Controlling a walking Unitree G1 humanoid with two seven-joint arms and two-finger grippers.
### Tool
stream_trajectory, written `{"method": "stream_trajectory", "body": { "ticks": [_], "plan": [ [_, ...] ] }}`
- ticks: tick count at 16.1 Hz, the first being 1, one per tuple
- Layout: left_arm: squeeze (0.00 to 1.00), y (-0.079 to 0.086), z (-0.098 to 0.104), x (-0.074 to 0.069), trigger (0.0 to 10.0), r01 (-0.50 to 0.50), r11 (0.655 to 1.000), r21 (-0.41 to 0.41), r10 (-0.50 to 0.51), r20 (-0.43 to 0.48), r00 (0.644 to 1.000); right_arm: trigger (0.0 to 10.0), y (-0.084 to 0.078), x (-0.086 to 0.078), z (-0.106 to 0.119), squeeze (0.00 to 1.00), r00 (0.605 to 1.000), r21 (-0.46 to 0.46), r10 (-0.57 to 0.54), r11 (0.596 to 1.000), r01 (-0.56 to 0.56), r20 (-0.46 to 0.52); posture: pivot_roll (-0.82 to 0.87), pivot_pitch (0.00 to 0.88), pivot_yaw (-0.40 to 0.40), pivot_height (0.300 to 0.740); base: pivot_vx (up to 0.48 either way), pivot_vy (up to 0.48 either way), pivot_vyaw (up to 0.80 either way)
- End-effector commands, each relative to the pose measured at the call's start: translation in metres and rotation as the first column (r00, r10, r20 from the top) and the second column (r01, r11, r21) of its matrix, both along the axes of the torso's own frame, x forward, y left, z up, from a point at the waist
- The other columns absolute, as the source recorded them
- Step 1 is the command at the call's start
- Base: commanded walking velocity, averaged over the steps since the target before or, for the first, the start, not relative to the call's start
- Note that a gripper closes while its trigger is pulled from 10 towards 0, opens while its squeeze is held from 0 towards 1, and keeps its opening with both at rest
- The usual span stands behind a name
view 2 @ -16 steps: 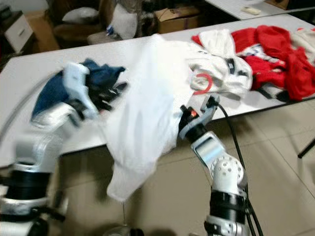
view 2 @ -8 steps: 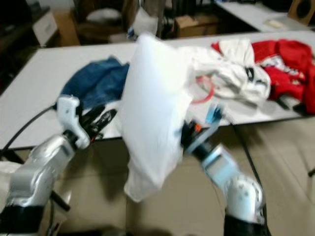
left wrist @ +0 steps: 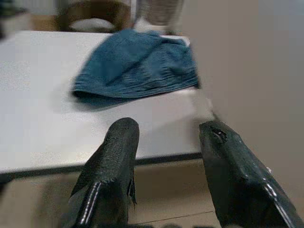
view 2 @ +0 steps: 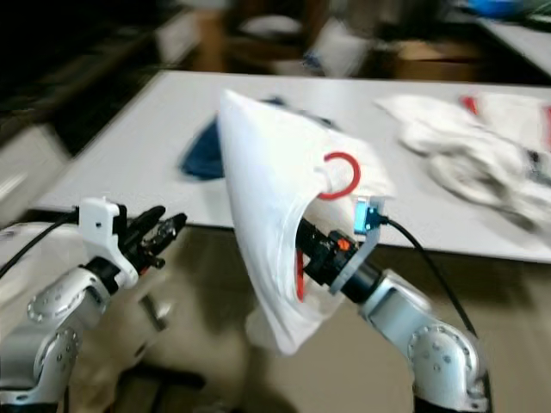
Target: Hang hanger
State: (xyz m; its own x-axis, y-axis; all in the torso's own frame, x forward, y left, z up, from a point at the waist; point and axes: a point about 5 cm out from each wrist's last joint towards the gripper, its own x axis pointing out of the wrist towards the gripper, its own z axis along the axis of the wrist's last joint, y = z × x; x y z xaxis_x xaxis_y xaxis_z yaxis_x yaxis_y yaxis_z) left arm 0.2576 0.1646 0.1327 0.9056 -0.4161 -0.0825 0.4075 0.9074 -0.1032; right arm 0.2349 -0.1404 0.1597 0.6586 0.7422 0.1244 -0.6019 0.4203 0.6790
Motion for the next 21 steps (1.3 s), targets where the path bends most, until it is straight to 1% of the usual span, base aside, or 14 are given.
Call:
{"method": "stream_trajectory", "body": {
  "ticks": [1, 8, 14, 15, 17, 20, 21],
  "plan": [
    [0.00, -0.004, 0.001, -0.002, 10.0, 0.018, 0.999, 0.031, -0.018, 0.004, 1.000, 10.0, 0.002, -0.002, 0.004, 0.00, 0.999, 0.005, 0.020, 1.000, -0.020, 0.027, -0.08, 0.000, 0.071, 0.740, 0.000, -0.281, 0.76],
    [0.00, -0.011, -0.002, -0.007, 10.0, 0.055, 0.997, 0.047, -0.054, -0.013, 0.998, 10.0, 0.001, -0.005, -0.003, 0.00, 0.999, -0.030, 0.038, 0.999, -0.038, 0.017, -0.08, 0.000, 0.069, 0.740, 0.000, -0.418, 0.76],
    [0.00, -0.011, -0.003, -0.009, 10.0, 0.063, 0.997, 0.053, -0.062, -0.022, 0.998, 10.0, 0.001, -0.008, -0.005, 0.00, 0.999, -0.049, 0.050, 0.998, -0.050, 0.016, -0.07, 0.000, 0.070, 0.740, 0.000, -0.347, 0.76],
    [0.00, -0.011, -0.005, -0.011, 10.0, 0.071, 0.996, 0.047, -0.070, -0.035, 0.997, 10.0, 0.001, -0.008, -0.006, 0.00, 0.998, -0.061, 0.055, 0.997, -0.054, 0.016, -0.08, 0.000, 0.070, 0.740, 0.000, 0.000, 0.76],
    [0.00, -0.008, -0.008, -0.013, 10.0, 0.085, 0.994, 0.068, -0.081, -0.050, 0.995, 10.0, 0.001, -0.009, -0.006, 0.00, 0.998, -0.071, 0.060, 0.996, -0.058, 0.019, -0.08, 0.000, 0.068, 0.740, 0.000, 0.000, 0.76],
    [0.00, -0.006, -0.009, -0.017, 10.0, 0.106, 0.992, 0.075, -0.101, -0.062, 0.993, 10.0, 0.001, -0.010, -0.007, 0.00, 0.998, -0.081, 0.065, 0.995, -0.064, 0.018, -0.08, 0.000, 0.064, 0.740, 0.000, 0.000, 0.76],
    [0.00, -0.005, -0.010, -0.018, 10.0, 0.105, 0.992, 0.073, -0.101, -0.064, 0.993, 10.0, -0.006, -0.008, -0.005, 0.00, 0.999, -0.079, 0.031, 0.996, -0.030, 0.023, -0.08, 0.000, 0.058, 0.740, 0.000, 0.000, 0.76]
  ]
}}
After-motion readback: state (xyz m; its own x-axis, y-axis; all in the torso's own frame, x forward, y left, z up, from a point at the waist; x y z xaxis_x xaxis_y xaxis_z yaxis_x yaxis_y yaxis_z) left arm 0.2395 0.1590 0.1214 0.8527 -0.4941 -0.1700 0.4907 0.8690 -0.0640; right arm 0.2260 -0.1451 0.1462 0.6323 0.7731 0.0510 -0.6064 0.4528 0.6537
